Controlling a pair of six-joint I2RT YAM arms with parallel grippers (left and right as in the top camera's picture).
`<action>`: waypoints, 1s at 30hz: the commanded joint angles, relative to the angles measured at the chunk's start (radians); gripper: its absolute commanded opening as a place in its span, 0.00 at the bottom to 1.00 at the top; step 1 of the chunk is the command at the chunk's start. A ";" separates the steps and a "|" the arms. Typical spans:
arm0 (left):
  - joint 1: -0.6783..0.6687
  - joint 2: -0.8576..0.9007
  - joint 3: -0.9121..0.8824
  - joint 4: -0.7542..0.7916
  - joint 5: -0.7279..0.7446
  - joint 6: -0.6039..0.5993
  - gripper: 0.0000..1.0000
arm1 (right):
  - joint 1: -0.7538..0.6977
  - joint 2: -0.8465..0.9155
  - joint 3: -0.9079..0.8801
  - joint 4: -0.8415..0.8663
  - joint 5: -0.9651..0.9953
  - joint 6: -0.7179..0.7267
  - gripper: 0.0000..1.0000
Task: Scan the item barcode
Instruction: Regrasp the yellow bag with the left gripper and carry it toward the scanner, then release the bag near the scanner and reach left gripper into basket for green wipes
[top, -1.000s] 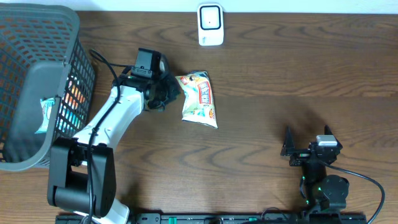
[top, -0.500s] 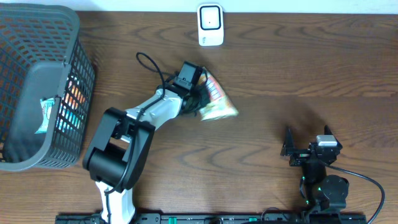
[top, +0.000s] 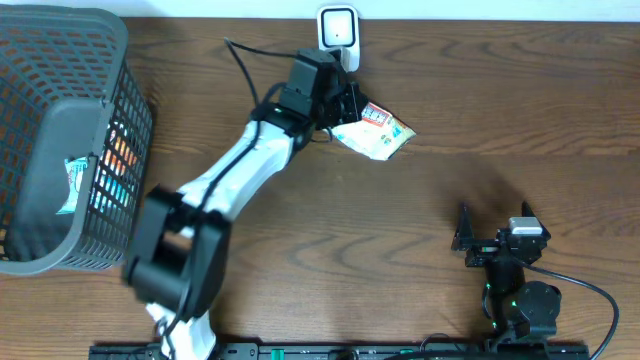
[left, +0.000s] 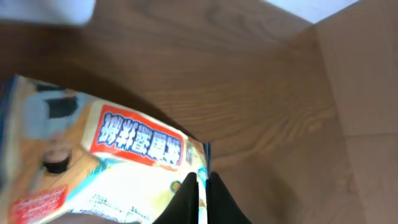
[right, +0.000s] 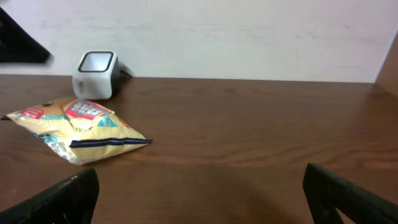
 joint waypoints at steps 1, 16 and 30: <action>0.044 -0.200 0.023 -0.079 -0.129 0.109 0.08 | -0.002 -0.002 -0.002 -0.005 0.001 0.014 0.99; 0.778 -0.661 0.023 -0.328 -0.713 0.337 0.68 | -0.002 -0.002 -0.002 -0.005 0.001 0.014 0.99; 1.159 -0.400 0.021 -0.603 -0.449 0.515 0.69 | -0.002 -0.002 -0.002 -0.005 0.001 0.014 0.99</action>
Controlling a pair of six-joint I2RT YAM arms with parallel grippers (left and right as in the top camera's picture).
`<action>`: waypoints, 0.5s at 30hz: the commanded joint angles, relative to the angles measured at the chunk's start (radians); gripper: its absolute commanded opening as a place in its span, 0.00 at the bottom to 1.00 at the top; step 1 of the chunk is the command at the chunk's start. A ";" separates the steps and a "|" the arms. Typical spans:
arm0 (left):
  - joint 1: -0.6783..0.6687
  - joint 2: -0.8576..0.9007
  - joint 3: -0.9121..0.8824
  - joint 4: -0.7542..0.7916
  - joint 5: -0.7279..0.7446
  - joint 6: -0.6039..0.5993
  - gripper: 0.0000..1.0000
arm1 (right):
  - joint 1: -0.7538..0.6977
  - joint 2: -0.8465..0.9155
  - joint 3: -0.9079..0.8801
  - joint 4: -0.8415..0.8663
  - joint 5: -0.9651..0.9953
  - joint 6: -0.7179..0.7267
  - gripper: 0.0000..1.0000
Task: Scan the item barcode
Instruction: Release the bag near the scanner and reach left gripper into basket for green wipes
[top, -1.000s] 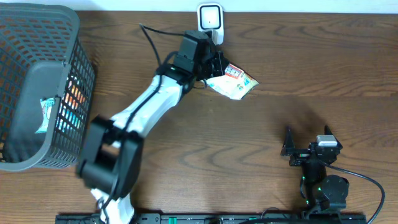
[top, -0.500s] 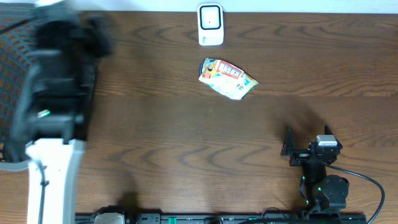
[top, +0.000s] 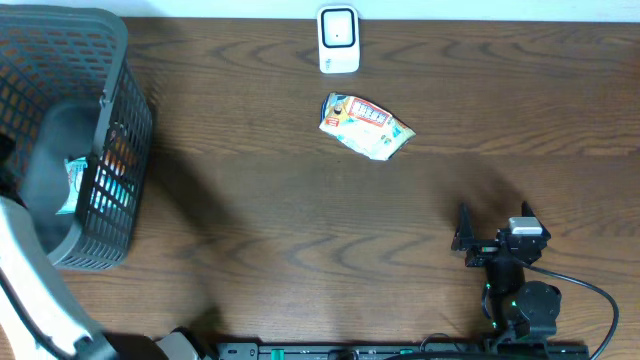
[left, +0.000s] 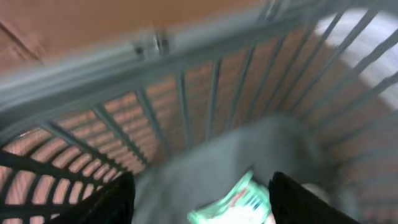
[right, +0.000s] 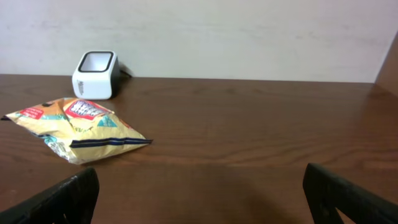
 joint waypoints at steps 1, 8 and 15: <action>0.005 0.079 0.008 -0.065 0.192 0.209 0.69 | -0.002 -0.001 -0.002 -0.004 0.001 0.014 0.99; 0.005 0.221 0.008 -0.155 0.393 0.303 0.69 | -0.002 -0.002 -0.002 -0.004 0.001 0.014 0.99; 0.006 0.383 0.004 -0.198 0.300 0.303 0.69 | -0.002 -0.002 -0.002 -0.004 0.001 0.014 0.99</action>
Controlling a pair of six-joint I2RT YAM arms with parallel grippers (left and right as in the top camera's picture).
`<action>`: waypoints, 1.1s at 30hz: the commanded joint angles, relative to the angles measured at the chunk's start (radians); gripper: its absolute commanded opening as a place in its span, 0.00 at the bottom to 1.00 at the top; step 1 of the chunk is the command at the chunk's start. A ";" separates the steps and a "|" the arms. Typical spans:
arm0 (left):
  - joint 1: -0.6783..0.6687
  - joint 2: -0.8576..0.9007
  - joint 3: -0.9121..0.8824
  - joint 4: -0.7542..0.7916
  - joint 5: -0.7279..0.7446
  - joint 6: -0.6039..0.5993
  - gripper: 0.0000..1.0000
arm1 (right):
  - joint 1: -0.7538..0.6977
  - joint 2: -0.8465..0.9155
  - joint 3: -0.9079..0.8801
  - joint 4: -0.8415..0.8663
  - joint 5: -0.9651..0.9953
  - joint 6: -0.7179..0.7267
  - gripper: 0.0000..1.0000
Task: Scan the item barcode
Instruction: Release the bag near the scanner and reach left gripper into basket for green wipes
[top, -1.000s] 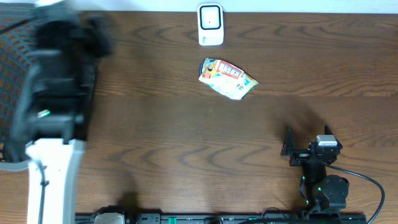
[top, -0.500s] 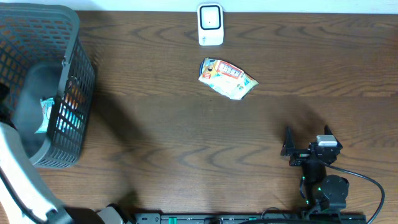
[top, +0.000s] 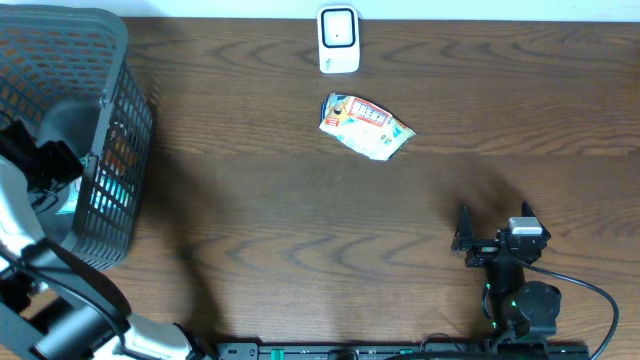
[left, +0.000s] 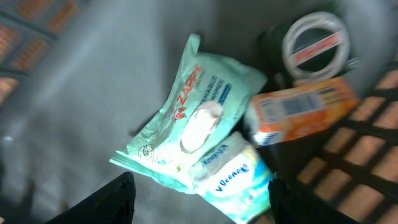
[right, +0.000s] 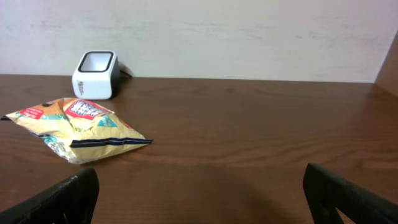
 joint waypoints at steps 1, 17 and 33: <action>0.003 0.071 0.004 -0.005 -0.084 0.020 0.69 | -0.002 -0.001 -0.002 -0.004 0.001 0.014 0.99; 0.003 0.159 -0.013 0.044 -0.150 0.016 0.70 | -0.002 -0.001 -0.002 -0.004 0.001 0.014 0.99; 0.003 0.254 -0.012 0.136 -0.037 0.003 0.08 | -0.002 -0.002 -0.002 -0.004 0.001 0.014 0.99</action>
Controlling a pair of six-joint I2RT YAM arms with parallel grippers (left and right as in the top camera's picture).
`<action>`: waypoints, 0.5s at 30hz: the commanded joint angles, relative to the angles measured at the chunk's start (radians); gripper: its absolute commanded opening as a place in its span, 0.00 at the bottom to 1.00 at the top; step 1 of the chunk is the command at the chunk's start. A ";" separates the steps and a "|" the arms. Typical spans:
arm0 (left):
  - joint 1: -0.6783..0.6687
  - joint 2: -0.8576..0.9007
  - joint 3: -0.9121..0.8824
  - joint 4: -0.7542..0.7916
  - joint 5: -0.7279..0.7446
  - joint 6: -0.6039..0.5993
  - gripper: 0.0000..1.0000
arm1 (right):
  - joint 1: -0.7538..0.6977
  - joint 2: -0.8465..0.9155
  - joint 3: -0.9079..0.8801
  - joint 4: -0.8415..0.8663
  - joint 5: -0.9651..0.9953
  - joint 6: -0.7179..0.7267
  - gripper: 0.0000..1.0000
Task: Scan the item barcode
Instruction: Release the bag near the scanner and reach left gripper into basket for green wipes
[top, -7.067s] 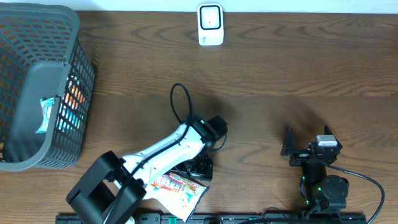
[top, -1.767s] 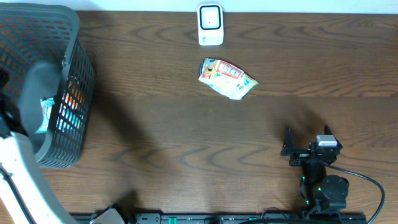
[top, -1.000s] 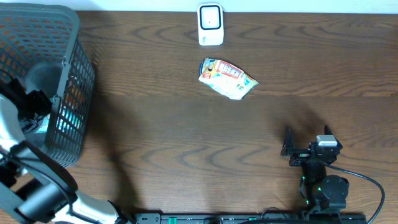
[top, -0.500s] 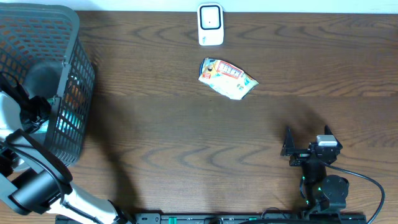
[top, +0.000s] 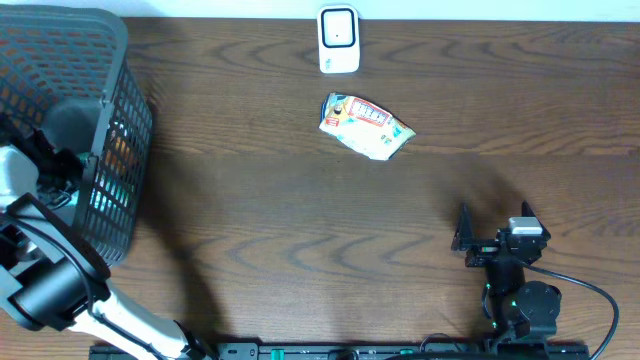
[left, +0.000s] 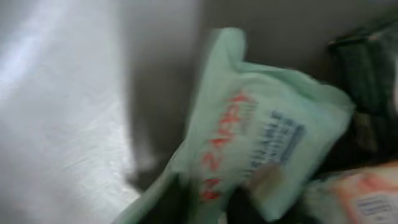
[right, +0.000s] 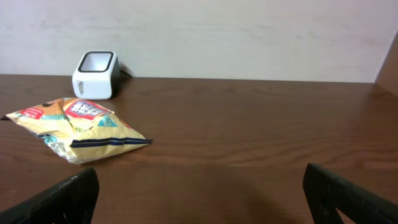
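Observation:
The white barcode scanner (top: 338, 38) stands at the table's far edge, also seen as the scanner (right: 94, 73) in the right wrist view. A yellow snack bag (top: 366, 126) lies flat in front of it. My left gripper (top: 55, 172) is down inside the grey basket (top: 110, 60). In the blurred left wrist view its dark fingers (left: 163, 208) stand close together on a pale green wipes pack (left: 267, 130), with the pack's edge pinched between them. My right gripper (right: 199, 205) rests open near the front right, nothing between its fingers.
Beside the wipes pack in the basket lie an orange box (left: 367, 199) and a dark item (left: 373, 56). The basket's mesh wall (top: 125, 150) stands between the left arm and the table. The right arm's base (top: 520, 300) sits at the front edge.
My left gripper has come down from above the basket's contents onto the green wipes pack, and its fingers have drawn close together on it. The right arm and snack bag have not moved.
My left gripper was shut on the snack bag next to the scanner. Then the bag lay alone on the table and the gripper was open at the basket. After that it hung open over the wipes and the orange box, and now it grips the wipes pack.

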 joint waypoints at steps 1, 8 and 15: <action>0.009 0.027 -0.010 -0.010 -0.010 -0.016 0.08 | -0.002 -0.001 -0.002 -0.004 0.001 0.014 0.99; 0.009 -0.124 -0.005 -0.009 -0.010 -0.187 0.07 | -0.002 -0.002 -0.002 -0.004 0.001 0.014 0.99; 0.009 -0.458 0.001 0.079 -0.010 -0.448 0.07 | -0.002 -0.002 -0.002 -0.004 0.001 0.014 0.99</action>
